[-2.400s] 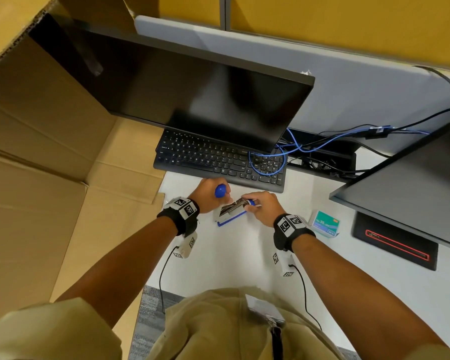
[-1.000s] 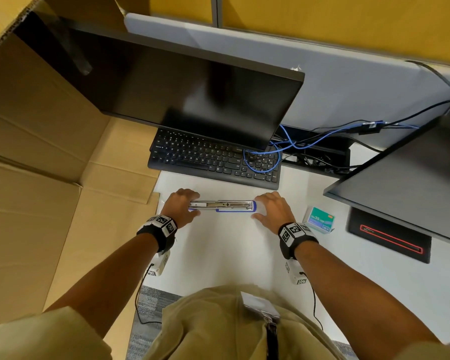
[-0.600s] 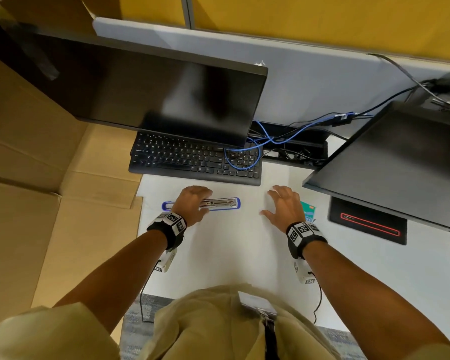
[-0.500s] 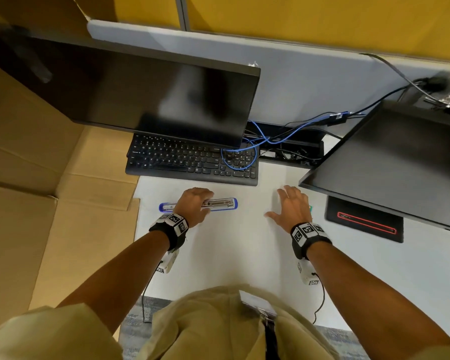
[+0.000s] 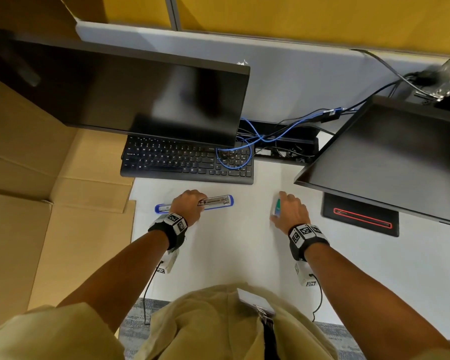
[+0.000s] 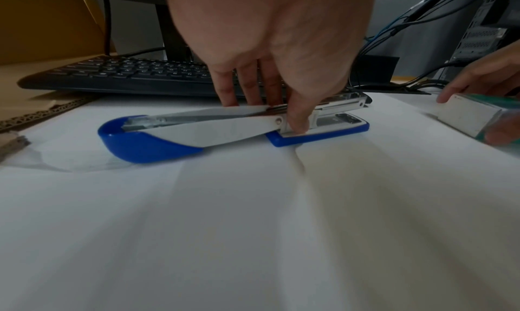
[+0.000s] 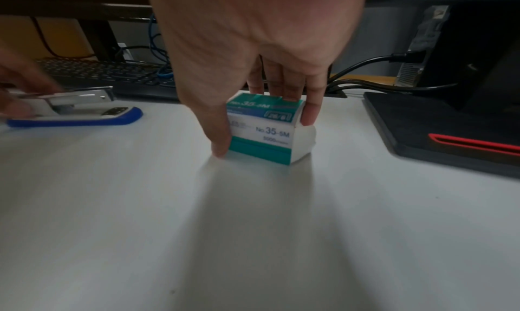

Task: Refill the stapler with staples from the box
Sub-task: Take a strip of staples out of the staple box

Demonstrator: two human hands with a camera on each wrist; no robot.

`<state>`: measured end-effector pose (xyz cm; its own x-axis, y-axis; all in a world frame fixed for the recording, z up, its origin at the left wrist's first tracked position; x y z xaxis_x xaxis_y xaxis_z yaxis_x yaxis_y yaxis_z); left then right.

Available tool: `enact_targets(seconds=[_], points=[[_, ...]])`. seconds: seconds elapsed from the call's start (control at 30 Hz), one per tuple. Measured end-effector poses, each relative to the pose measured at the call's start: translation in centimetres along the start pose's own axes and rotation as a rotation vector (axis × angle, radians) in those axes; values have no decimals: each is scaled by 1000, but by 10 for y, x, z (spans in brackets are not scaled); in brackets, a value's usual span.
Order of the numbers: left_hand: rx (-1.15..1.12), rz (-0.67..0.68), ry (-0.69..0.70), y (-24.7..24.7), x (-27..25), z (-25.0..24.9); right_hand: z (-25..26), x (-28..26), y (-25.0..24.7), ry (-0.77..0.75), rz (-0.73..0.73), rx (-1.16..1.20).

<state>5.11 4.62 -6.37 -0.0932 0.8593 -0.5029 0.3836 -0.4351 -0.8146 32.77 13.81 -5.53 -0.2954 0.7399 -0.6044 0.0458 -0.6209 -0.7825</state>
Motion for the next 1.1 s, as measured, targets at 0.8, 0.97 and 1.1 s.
enact_targets(seconds=[0.8,0.97,1.1], points=[[-480,255,255,14,1,-87,95,-30,-10,-617,34,287],[-449,233,193,19,-4,-70,78,-26,-5,-494,-65,391],[-506,157,192,11,-5,-71,61,-25,-1,-396,-176,485]])
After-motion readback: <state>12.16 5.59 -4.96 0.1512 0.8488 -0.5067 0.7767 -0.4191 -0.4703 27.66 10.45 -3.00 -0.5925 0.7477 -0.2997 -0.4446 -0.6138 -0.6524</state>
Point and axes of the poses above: each hand's wrist, its own x-axis towards the middle knuckle, its own y-axis out of the palm, z = x × y, the point moved 6 cm from there along x, towards the middle knuckle, and after that the axes turned 13 degrees about z, right-handed, at the moved point
